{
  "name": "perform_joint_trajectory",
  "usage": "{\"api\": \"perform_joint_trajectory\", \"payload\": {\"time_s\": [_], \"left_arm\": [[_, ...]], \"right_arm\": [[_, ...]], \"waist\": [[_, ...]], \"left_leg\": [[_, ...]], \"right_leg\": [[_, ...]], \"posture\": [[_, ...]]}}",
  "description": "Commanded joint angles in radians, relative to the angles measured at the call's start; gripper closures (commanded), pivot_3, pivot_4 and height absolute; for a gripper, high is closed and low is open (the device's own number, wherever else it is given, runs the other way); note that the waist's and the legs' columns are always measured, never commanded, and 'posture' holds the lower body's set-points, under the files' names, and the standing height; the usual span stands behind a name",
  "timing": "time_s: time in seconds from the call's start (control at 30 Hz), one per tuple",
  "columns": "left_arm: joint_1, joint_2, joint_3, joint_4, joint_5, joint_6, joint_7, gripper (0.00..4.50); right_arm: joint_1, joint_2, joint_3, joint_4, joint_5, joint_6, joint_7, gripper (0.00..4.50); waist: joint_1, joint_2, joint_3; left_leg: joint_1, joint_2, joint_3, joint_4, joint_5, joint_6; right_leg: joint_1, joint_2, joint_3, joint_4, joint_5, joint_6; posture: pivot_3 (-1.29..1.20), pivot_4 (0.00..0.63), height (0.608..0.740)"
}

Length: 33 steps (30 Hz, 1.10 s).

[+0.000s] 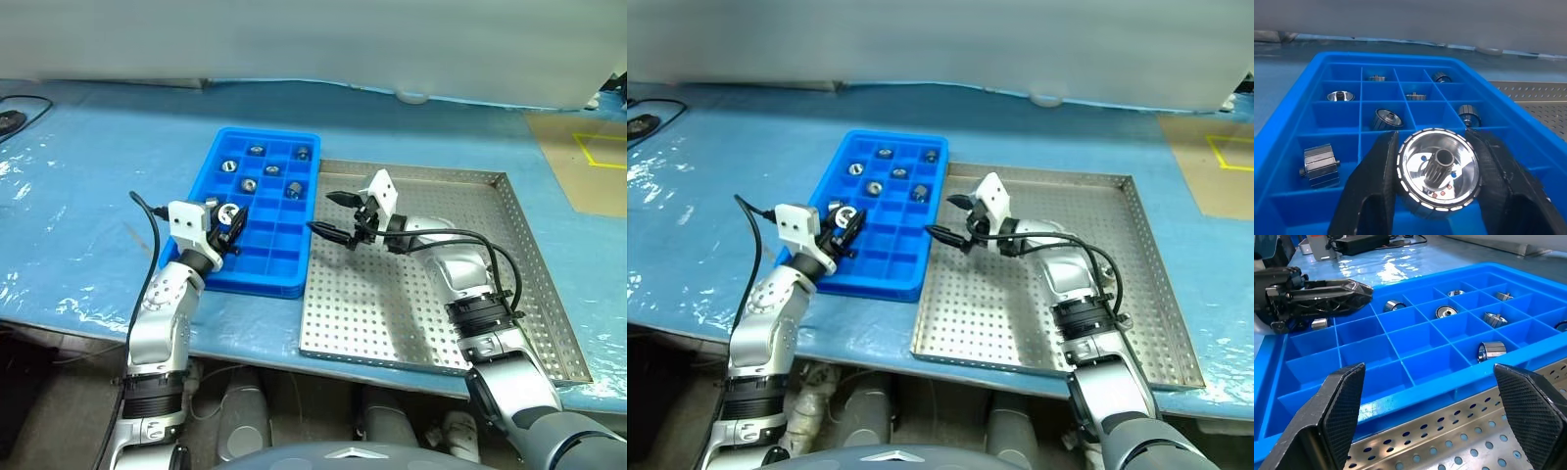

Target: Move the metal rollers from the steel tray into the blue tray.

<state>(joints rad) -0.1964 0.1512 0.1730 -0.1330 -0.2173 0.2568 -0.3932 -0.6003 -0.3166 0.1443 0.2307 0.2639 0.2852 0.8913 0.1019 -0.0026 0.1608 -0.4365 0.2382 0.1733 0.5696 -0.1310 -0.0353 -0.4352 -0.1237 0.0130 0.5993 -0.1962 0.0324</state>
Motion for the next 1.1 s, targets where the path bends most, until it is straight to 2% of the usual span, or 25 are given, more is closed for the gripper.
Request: {"api": "perform_joint_trajectory", "payload": {"time_s": [0.03,0.23,0.4,0.5,0.7,0.97,1.1], "left_arm": [[0.007,0.031,-0.003,-0.027,0.040,-0.007,0.054,2.73],[0.031,0.036,-0.017,-0.013,0.034,0.046,0.090,2.73],[0.007,0.032,-0.036,0.005,0.022,0.061,0.085,1.04],[-0.052,0.025,-0.055,0.025,-0.054,0.056,-0.005,0.06],[-0.162,0.029,-0.101,0.104,-0.106,0.019,-0.130,0.06],[-0.281,0.033,-0.205,0.205,-0.193,-0.052,-0.457,0.06],[-0.337,0.023,-0.228,0.280,-0.196,-0.086,-0.539,0.06]], "right_arm": [[-0.018,0.005,-0.003,0.001,-0.007,-0.035,0.008,0.10],[-0.007,0.000,-0.010,0.002,-0.020,-0.047,0.009,0.10],[-0.001,-0.005,-0.017,-0.007,-0.028,-0.053,-0.001,0.10],[0.007,-0.016,-0.030,-0.019,-0.034,-0.054,-0.020,0.10],[0.047,-0.040,-0.088,-0.062,-0.044,-0.047,-0.113,0.10],[0.123,-0.112,-0.245,-0.109,-0.046,0.042,-0.303,0.10],[0.178,-0.173,-0.297,-0.166,-0.020,0.103,-0.314,0.10]], "waist": [[-0.002,0.000,0.000],[-0.004,0.000,0.000],[-0.004,0.001,-0.001],[-0.001,0.001,0.000],[-0.008,0.000,0.000],[-0.027,0.000,0.000],[-0.040,0.000,0.000]], "left_leg": [[0.000,0.000,0.000,0.000,0.000,-0.001],[0.001,0.002,0.000,-0.005,0.004,-0.006],[0.003,0.002,0.000,-0.006,0.004,-0.006],[0.002,0.002,0.000,-0.006,0.004,-0.007],[0.000,0.001,0.000,-0.005,0.005,-0.007],[0.002,0.002,0.001,-0.006,0.006,-0.009],[0.004,0.002,0.002,-0.005,0.006,-0.009]], "right_leg": [[-0.002,0.000,0.000,0.002,0.000,0.000],[-0.005,0.004,0.001,0.006,-0.001,0.002],[-0.005,0.004,0.002,0.006,-0.001,0.002],[-0.005,0.004,0.002,0.006,-0.001,0.002],[-0.007,0.004,0.003,0.006,-0.001,0.001],[-0.007,0.007,0.007,0.006,-0.001,0.001],[-0.007,0.008,0.009,0.007,-0.001,0.001]], "posture": [[0.11,0.150,0.740],[0.10,0.150,0.740],[0.09,0.150,0.740],[0.06,0.150,0.740],[-0.06,0.150,0.740],[-0.17,0.150,0.740],[-0.22,0.150,0.740]]}}
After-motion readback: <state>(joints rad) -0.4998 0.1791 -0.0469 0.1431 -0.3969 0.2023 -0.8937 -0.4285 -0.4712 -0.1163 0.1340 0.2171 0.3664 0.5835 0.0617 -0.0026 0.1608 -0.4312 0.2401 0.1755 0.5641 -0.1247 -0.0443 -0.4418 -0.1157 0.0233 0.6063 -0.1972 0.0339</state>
